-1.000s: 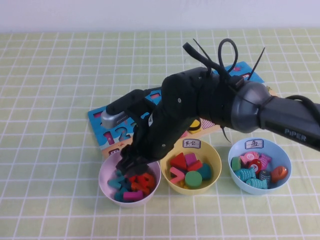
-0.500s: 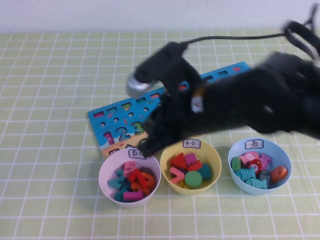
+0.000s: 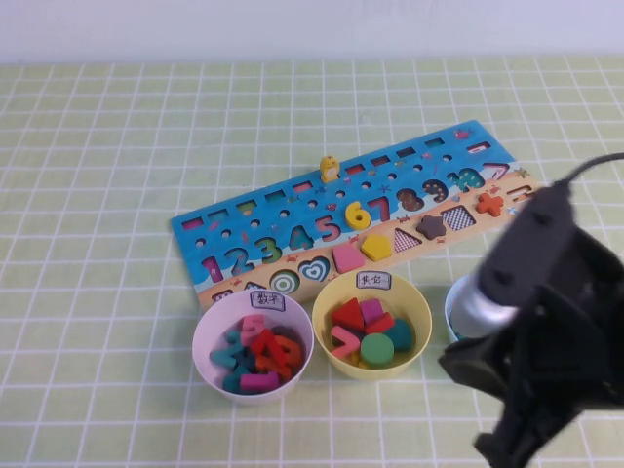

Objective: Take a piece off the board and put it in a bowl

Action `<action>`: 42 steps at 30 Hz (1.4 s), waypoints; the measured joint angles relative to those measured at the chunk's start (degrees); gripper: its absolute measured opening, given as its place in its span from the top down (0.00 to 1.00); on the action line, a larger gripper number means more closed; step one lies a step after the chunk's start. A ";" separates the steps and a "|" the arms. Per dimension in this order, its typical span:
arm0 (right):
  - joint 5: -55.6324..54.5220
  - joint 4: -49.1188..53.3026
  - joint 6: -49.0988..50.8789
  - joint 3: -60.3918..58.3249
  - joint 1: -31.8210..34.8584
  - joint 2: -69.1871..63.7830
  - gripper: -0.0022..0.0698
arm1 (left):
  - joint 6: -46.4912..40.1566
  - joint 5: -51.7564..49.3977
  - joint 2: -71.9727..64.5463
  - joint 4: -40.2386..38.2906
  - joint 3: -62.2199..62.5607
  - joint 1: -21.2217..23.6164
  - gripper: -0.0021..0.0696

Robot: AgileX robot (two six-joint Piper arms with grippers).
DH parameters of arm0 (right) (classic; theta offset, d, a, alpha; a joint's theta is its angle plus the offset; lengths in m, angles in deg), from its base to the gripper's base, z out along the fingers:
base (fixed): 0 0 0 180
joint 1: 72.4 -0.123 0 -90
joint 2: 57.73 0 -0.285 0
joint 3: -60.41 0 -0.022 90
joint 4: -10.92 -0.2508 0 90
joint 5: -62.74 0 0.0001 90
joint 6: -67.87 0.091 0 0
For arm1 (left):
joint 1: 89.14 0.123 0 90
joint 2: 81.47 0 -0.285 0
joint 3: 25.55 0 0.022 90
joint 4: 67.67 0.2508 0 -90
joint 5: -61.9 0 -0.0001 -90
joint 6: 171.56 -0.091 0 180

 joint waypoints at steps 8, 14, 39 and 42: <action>-20.54 2.91 -2.44 -14.60 0.00 10.45 0.99 | 0.00 0.00 0.00 0.00 0.00 0.00 0.98; -33.49 4.60 -2.44 -27.08 2.55 17.05 0.99 | 0.00 0.00 0.00 0.00 0.00 0.00 0.98; -36.23 6.44 -2.58 -50.86 43.06 60.55 0.99 | 0.00 0.00 0.00 0.00 0.00 0.00 0.98; -36.10 6.44 -2.58 -53.03 43.85 62.56 0.99 | 0.00 0.00 0.00 0.00 0.00 0.00 0.98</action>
